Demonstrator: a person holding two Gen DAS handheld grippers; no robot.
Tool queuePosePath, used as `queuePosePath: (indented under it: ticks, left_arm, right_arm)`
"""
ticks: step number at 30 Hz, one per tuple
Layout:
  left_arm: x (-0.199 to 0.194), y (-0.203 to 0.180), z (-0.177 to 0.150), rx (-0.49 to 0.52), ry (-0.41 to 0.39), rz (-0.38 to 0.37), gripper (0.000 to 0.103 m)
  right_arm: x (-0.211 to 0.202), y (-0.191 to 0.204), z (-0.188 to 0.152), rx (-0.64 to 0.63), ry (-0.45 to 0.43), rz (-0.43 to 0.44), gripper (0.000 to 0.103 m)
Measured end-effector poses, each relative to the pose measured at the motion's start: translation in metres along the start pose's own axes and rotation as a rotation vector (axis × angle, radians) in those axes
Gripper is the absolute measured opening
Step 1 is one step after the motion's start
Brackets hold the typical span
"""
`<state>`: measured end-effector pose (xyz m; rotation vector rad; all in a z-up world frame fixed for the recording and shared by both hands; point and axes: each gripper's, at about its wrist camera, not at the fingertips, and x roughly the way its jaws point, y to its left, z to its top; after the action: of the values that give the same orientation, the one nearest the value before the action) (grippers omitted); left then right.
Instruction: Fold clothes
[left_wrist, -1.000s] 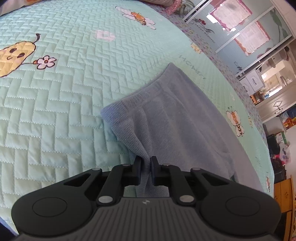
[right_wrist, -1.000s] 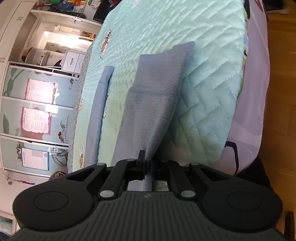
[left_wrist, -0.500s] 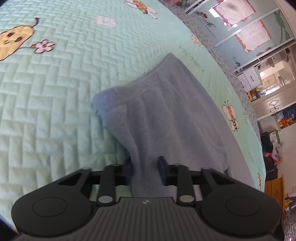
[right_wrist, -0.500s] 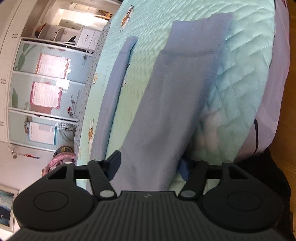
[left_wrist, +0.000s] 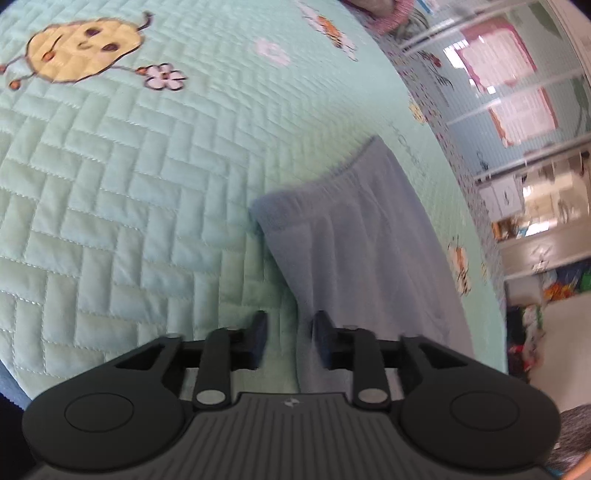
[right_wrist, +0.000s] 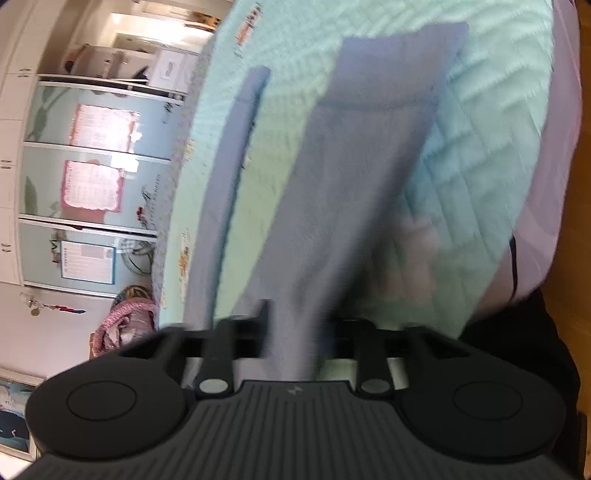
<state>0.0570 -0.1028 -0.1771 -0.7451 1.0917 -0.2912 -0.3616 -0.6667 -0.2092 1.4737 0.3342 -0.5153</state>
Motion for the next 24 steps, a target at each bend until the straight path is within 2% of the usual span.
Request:
queuePosePath:
  ticks: [2,7,9,10,12,13,14,17,20,24]
  left_arm:
    - [0.001,0.001,0.003,-0.017,-0.007,-0.008,0.042]
    - [0.005,-0.004,0.003,0.001,-0.023,-0.001,0.043]
    - [0.007,-0.008,0.005,0.029,-0.020,0.003,0.041]
    - [0.010,-0.009,0.007,0.032,-0.015,0.002,0.040]
    - [0.016,-0.010,0.012,0.027,-0.007,-0.002,0.036]
    - [0.019,-0.011,0.014,0.018,-0.004,-0.005,0.026]
    - [0.020,-0.009,0.015,0.006,-0.001,0.002,0.006]
    - [0.010,-0.013,0.011,0.002,-0.024,-0.018,0.003]
    - [-0.007,-0.019,0.004,0.013,-0.063,-0.057,0.002]
    - [-0.029,-0.028,-0.006,0.027,-0.114,-0.108,0.002]
  right_arm:
    - [0.000,0.000,-0.002,0.001,0.005,0.001,0.047]
    - [-0.001,0.001,-0.006,-0.009,-0.003,-0.001,0.047]
    - [-0.001,0.002,-0.006,-0.017,-0.009,-0.003,0.045]
    - [-0.001,0.003,-0.005,-0.021,-0.012,-0.004,0.039]
    - [-0.001,0.003,-0.005,-0.030,-0.018,-0.005,0.030]
    - [-0.001,0.004,-0.005,-0.034,-0.021,-0.006,0.024]
    - [-0.001,0.004,-0.005,-0.038,-0.024,-0.007,0.019]
    - [-0.002,0.006,-0.005,-0.051,-0.034,-0.009,0.006]
    - [-0.002,0.007,-0.005,-0.064,-0.043,-0.012,0.005]
    - [-0.008,0.029,-0.004,-0.128,-0.066,0.011,0.005]
